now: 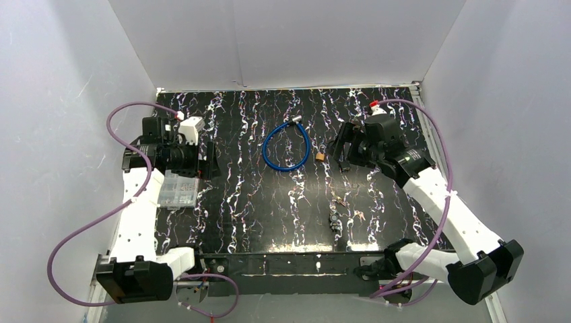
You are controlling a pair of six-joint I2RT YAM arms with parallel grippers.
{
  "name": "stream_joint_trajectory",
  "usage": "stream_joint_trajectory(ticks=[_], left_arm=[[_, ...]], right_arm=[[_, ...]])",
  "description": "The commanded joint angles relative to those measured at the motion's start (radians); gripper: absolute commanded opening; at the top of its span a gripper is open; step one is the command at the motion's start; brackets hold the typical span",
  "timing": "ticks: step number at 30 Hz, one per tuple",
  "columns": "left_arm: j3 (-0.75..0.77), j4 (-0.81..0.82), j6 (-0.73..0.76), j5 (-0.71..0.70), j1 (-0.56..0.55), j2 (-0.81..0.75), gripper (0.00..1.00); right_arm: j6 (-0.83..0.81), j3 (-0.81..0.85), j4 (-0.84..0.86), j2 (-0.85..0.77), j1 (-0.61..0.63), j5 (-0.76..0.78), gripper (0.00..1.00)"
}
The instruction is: Unlock with the key
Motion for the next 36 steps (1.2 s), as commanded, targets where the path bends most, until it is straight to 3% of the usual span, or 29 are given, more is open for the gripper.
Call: stream_joint_trajectory(ticks=[1, 4, 7, 17, 23, 31, 36], left_arm=[[0.012, -0.062, 0.027, 0.001, -0.001, -0.026, 0.99], [0.025, -0.086, 0.048, 0.009, 0.0, -0.011, 0.99], [0.013, -0.082, 0.063, -0.006, -0.001, -0.017, 0.99], [-0.025, -0.107, 0.125, -0.006, -0.001, 0.007, 0.99], [0.003, -0.107, 0.134, 0.049, -0.017, 0.077, 0.99], [0.001, -0.099, 0.132, -0.061, -0.151, 0.134, 0.99], [0.027, -0.1, 0.122, -0.071, -0.186, 0.188, 0.99]], right_arm=[[0.018, -0.033, -0.015, -0.056, 0.005, 0.003, 0.89], [0.029, -0.004, -0.126, -0.032, 0.031, 0.113, 0.8], [0.065, -0.029, -0.194, -0.012, 0.096, 0.209, 0.78], [0.2, -0.252, -0.098, 0.061, 0.258, 0.246, 0.74], [0.177, -0.326, -0.03, 0.096, 0.265, 0.26, 0.74], [0.128, -0.304, 0.047, 0.217, 0.255, 0.272, 0.7], [0.088, -0.281, 0.083, 0.275, 0.168, 0.229, 0.63]])
